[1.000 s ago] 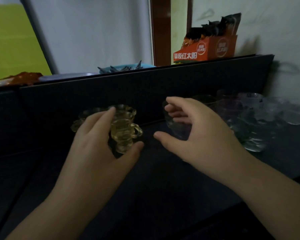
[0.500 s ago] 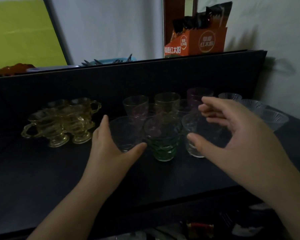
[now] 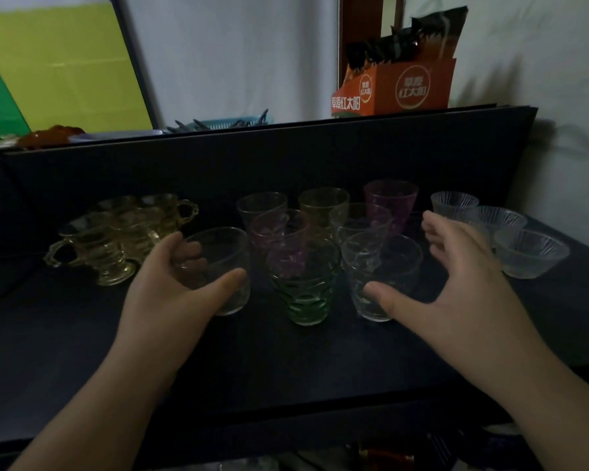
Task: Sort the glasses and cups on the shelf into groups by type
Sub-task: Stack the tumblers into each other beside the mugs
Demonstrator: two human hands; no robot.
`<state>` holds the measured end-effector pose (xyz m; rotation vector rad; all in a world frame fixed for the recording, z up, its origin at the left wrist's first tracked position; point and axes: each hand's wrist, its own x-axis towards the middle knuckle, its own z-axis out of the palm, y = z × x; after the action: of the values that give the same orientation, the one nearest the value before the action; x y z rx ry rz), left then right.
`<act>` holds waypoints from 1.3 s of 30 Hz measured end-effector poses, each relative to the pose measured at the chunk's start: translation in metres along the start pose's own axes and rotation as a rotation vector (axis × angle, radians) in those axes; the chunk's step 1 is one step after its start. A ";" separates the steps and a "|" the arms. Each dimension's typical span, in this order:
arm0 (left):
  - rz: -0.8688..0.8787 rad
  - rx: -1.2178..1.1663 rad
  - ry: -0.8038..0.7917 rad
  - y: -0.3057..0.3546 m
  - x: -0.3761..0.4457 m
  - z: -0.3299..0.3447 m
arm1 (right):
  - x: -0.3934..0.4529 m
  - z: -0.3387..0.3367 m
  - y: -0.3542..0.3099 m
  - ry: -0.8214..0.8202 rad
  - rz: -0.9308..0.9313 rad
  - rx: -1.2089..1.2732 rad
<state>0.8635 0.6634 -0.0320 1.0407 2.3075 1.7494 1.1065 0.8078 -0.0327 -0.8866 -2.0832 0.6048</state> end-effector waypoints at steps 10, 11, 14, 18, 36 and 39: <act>0.254 -0.176 0.062 0.075 -0.001 0.002 | 0.007 0.011 0.006 -0.115 0.183 0.202; 0.265 -0.182 0.049 0.079 0.001 0.007 | 0.008 0.011 0.006 -0.120 0.186 0.211; 0.264 -0.165 0.005 0.085 0.014 0.025 | 0.009 0.011 0.006 -0.114 0.183 0.282; 0.211 -0.190 -0.037 0.081 0.043 0.042 | 0.006 0.008 0.014 -0.068 0.206 0.324; 0.141 -0.005 0.000 0.047 0.139 0.071 | 0.092 -0.004 -0.017 0.092 0.013 0.469; 0.130 0.027 -0.043 0.036 0.139 0.071 | 0.092 0.008 -0.006 0.076 0.040 0.467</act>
<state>0.8044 0.8025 0.0212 1.2468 2.2912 1.7254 1.0556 0.8722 0.0101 -0.6669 -1.7524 1.0111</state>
